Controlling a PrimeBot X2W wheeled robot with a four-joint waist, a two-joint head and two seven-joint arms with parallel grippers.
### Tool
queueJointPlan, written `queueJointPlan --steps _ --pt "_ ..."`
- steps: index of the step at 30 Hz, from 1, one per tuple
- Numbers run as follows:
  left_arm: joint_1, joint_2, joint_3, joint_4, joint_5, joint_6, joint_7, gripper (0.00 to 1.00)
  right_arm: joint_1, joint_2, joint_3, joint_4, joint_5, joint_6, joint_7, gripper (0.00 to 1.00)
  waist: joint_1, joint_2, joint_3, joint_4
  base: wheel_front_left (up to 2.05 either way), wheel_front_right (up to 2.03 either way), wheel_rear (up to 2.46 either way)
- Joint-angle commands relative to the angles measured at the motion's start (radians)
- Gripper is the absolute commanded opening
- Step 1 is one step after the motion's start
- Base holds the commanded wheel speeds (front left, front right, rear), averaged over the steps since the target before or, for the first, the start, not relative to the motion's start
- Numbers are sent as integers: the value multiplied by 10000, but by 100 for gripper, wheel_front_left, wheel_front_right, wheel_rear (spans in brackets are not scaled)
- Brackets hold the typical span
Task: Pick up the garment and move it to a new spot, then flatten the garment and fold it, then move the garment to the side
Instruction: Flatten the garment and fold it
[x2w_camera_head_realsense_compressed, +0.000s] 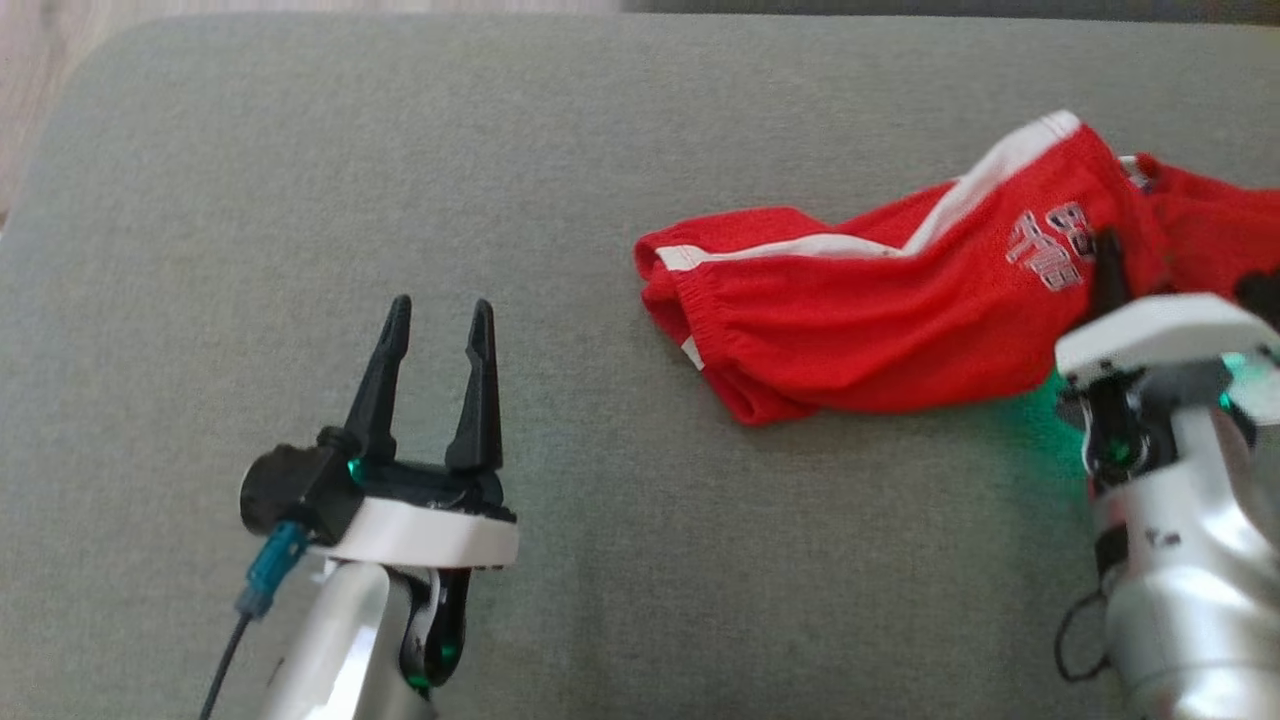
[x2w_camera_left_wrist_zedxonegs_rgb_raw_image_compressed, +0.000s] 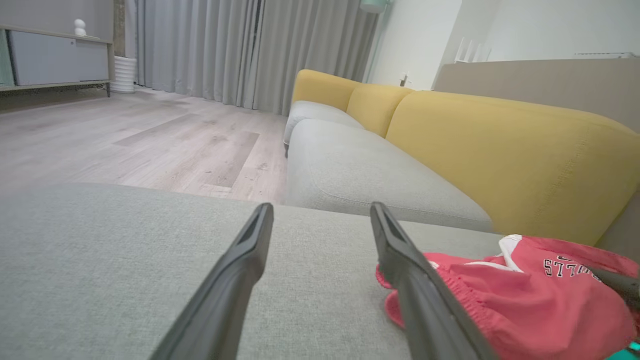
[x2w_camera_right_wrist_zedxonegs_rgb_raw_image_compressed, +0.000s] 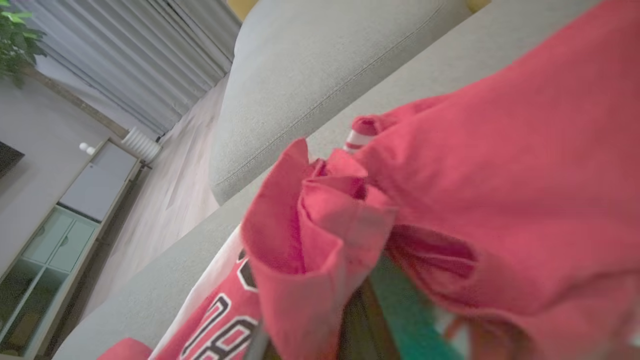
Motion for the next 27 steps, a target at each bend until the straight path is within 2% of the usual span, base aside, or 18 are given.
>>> queueJointPlan --steps 1,6,13,22,27 --pt "35 53 391 -304 124 1 -51 100 146 177 39 -600 119 -9 -71 0 0 0 -204 -182 0 0 0" --pt "267 53 541 -237 246 -46 -51 100 1088 182 -54 -970 587 -9 -245 0 0 0 -505 -395 0 0 0" --pt "502 53 581 -197 372 -121 -51 100 1763 183 48 -819 1202 -9 -700 0 0 0 -719 -491 0 0 0" --pt "673 53 407 -146 438 -154 -51 100 1719 184 1248 -627 2103 -9 -1407 0 0 0 -869 -420 0 0 0" --pt "691 53 426 -39 505 -199 -51 100 1628 184 2332 -1108 2876 -9 -1549 0 0 0 -986 -308 0 0 0"
